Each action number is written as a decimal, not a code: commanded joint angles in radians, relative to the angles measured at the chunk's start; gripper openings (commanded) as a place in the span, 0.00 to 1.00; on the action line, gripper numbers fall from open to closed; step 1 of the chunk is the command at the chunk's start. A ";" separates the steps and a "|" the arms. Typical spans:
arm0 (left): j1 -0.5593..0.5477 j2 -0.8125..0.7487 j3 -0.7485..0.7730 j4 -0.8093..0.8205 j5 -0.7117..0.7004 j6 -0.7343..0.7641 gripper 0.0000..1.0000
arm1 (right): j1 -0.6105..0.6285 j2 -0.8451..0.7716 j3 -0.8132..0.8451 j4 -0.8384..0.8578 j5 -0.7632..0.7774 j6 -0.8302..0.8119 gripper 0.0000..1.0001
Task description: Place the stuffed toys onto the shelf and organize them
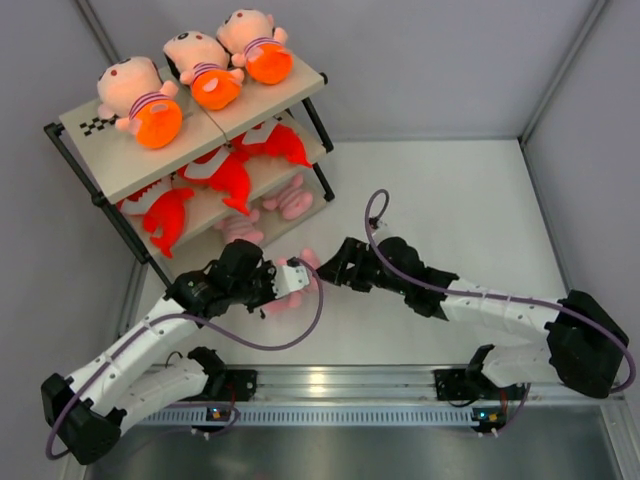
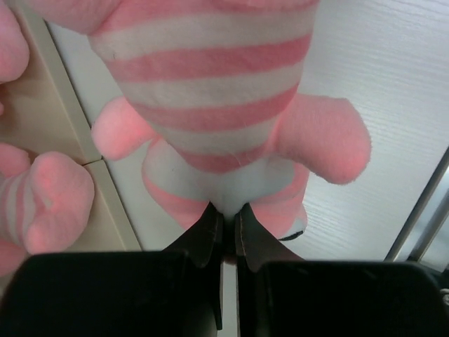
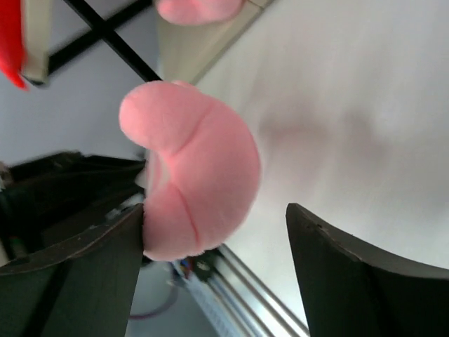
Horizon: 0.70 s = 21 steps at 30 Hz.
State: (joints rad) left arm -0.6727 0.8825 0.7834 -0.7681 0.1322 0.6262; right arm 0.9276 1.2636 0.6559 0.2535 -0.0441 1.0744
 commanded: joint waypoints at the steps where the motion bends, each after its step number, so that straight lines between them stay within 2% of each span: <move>1: -0.004 -0.027 0.019 -0.086 0.085 0.084 0.00 | -0.041 -0.049 0.120 -0.232 -0.114 -0.358 0.80; 3: -0.004 -0.030 0.004 -0.108 0.077 0.104 0.00 | -0.058 -0.047 0.154 -0.293 -0.118 -0.436 0.83; 9: -0.004 -0.048 -0.004 -0.201 0.083 0.154 0.00 | -0.078 0.005 0.215 -0.280 -0.313 -0.674 0.84; 15: -0.004 -0.062 0.031 -0.217 0.050 0.164 0.00 | -0.081 0.114 0.269 -0.165 -0.471 -0.697 0.85; 21: -0.004 -0.051 0.046 -0.218 0.067 0.162 0.00 | -0.070 0.195 0.275 -0.013 -0.525 -0.647 0.84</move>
State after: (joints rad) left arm -0.6735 0.8314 0.7837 -0.9840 0.1753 0.7704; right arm 0.8547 1.4338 0.8799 0.0845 -0.4950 0.4294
